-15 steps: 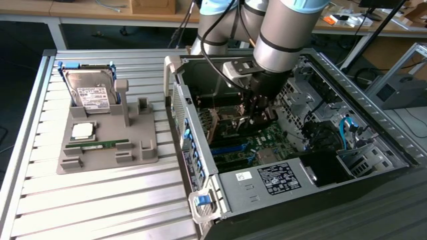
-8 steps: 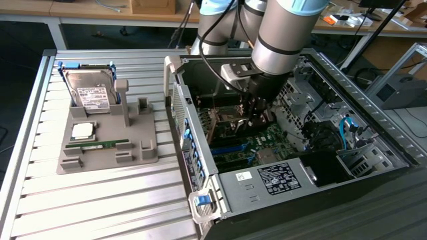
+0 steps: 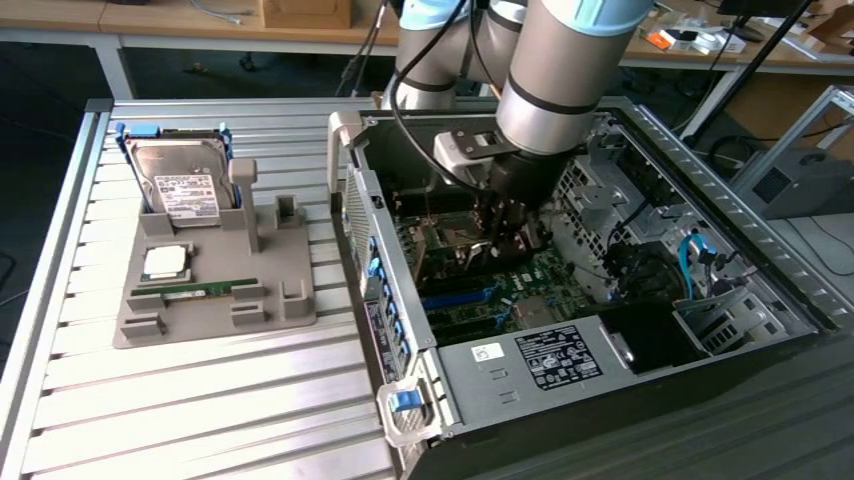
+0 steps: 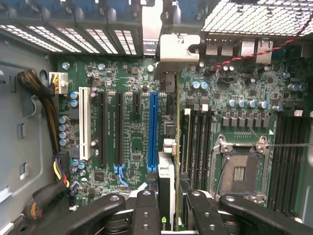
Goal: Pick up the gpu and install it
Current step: 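Insert the gpu into the slot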
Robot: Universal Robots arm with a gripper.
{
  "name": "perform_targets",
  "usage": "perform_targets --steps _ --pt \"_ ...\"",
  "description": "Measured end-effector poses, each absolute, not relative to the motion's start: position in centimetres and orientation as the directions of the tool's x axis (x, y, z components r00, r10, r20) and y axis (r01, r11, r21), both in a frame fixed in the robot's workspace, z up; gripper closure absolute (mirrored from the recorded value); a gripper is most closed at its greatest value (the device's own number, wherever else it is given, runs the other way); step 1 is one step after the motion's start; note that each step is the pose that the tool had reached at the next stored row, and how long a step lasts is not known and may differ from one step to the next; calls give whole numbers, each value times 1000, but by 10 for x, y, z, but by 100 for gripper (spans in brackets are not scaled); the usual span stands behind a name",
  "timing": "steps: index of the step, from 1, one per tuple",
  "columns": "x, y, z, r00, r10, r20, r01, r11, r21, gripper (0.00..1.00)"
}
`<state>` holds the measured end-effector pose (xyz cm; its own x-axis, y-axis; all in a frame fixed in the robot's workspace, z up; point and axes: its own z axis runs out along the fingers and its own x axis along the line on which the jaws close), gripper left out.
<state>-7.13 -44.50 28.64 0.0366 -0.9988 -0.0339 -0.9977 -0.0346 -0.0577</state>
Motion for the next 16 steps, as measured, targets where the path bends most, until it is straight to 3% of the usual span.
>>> perform_targets --steps 16 --pt "-80 -450 285 37 -999 -34 -998 -35 -58 73"
